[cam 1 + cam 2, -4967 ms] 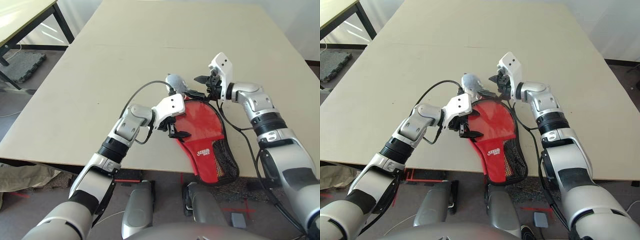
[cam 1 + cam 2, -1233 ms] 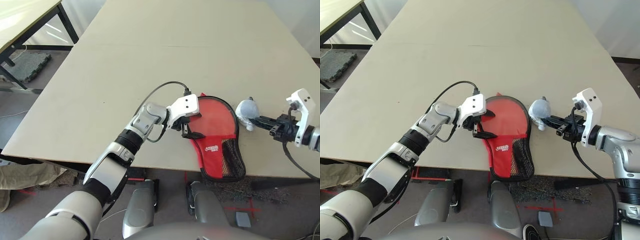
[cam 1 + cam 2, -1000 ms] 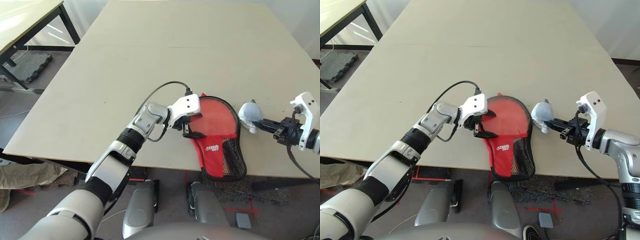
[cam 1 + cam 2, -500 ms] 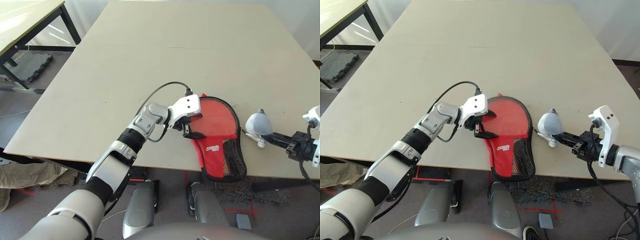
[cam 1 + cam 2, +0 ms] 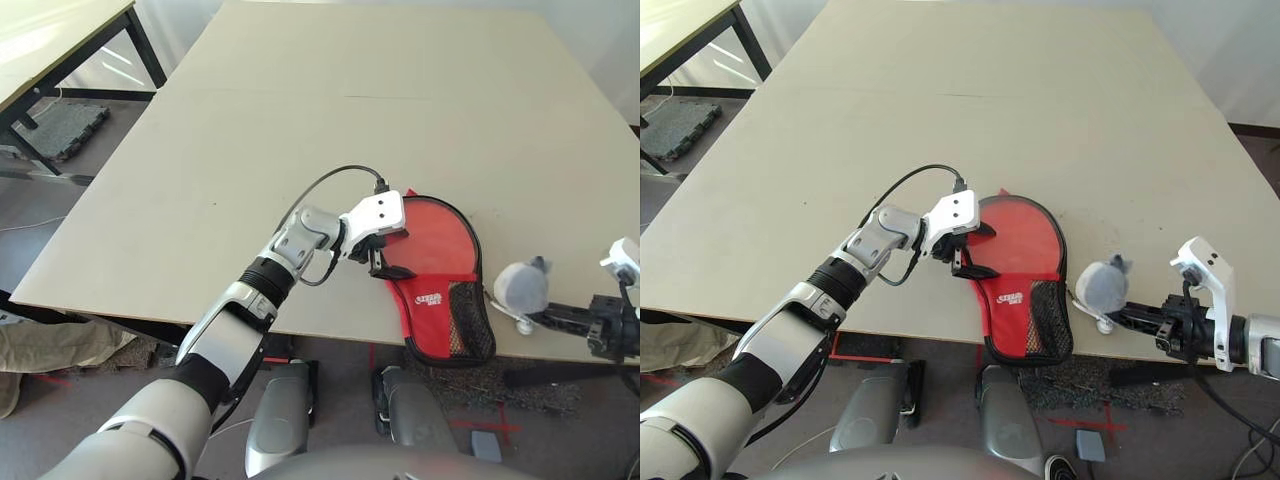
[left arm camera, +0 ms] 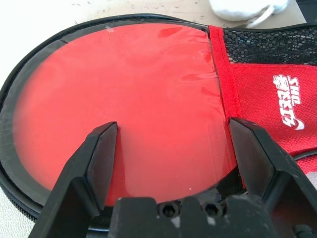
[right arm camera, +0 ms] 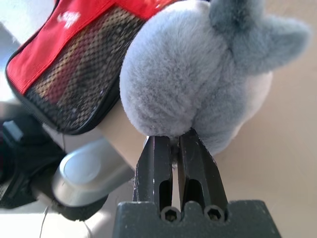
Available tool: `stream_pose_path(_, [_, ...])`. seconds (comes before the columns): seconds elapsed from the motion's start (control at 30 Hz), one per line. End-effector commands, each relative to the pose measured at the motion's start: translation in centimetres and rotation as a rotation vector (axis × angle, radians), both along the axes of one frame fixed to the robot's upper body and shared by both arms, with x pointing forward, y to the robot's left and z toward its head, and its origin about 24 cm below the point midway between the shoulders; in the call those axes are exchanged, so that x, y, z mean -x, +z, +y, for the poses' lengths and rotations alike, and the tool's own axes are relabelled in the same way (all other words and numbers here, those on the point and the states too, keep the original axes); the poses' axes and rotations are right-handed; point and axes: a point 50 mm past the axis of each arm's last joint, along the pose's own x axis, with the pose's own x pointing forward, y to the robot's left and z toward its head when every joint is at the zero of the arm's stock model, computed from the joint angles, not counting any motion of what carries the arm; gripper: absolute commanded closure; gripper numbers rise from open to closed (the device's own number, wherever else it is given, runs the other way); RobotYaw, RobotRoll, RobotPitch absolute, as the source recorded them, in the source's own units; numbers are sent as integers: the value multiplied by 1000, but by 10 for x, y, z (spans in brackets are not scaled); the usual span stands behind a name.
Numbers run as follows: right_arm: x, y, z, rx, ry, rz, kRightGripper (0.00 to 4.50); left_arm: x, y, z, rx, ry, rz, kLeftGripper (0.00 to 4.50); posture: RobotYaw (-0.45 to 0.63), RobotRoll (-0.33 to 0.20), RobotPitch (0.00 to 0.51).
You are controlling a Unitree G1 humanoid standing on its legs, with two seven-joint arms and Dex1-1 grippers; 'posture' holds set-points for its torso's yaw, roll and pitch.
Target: Store the ping-pong paddle in its case and zip it.
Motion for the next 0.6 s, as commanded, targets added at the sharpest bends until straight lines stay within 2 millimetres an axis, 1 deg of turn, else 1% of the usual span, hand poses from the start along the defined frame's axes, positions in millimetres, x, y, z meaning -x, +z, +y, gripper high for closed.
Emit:
stream_pose_path(0.03, [36, -36, 4, -48, 24, 296, 4482, -1, -21, 11, -107, 66, 31, 0, -21, 0, 144])
stream_pose_path(0.13, [46, -41, -1, -32, 16, 336, 4482, 0, -22, 12, -110, 64, 31, 0, -21, 0, 142])
stream_pose_path(0.2, [45, -41, -5, -17, -12, 307, 4482, 0, -22, 12, -110, 64, 32, 0, -22, 0, 141])
stream_pose_path(0.27, [39, -35, -10, -28, -52, 257, 3895, 0, -22, 13, -109, 65, 33, 0, -22, 0, 141])
stream_pose_path(0.3, [35, -29, -13, -41, -70, 229, 3653, 0, -22, 13, -109, 65, 33, 0, -22, 0, 141])
stream_pose_path(0.33, [32, -23, -16, -56, -87, 203, 3300, 0, -22, 14, -108, 64, 33, 0, -22, 0, 141])
stream_pose_path(0.37, [28, -15, -21, -75, -114, 163, 2878, 0, -21, 14, -104, 66, 34, 0, -24, 0, 138])
stream_pose_path(0.4, [24, -7, -25, -97, -142, 128, 2548, 0, -20, 15, -100, 68, 34, 0, -23, 0, 137])
stream_pose_path(0.43, [21, -2, -28, -113, -159, 108, 2103, 0, -19, 15, -97, 69, 35, 0, -23, 0, 137])
stream_pose_path(0.47, [17, 9, -33, -140, -188, 71, 1780, -1, -17, 16, -92, 71, 35, 0, -22, 0, 136])
stream_pose_path(0.5, [12, 21, -38, -155, -218, 25, 1332, -2, -15, 16, -82, 75, 38, 0, -21, 0, 135])
stream_pose_path(0.53, [9, 31, -43, -165, -244, -15, 990, -2, -13, 17, -72, 80, 42, 0, -20, 0, 134])
stream_pose_path(0.6, [4, 43, -50, -176, -287, -75, 203, -2, -11, 18, -60, 86, 46, 0, -19, 0, 133])
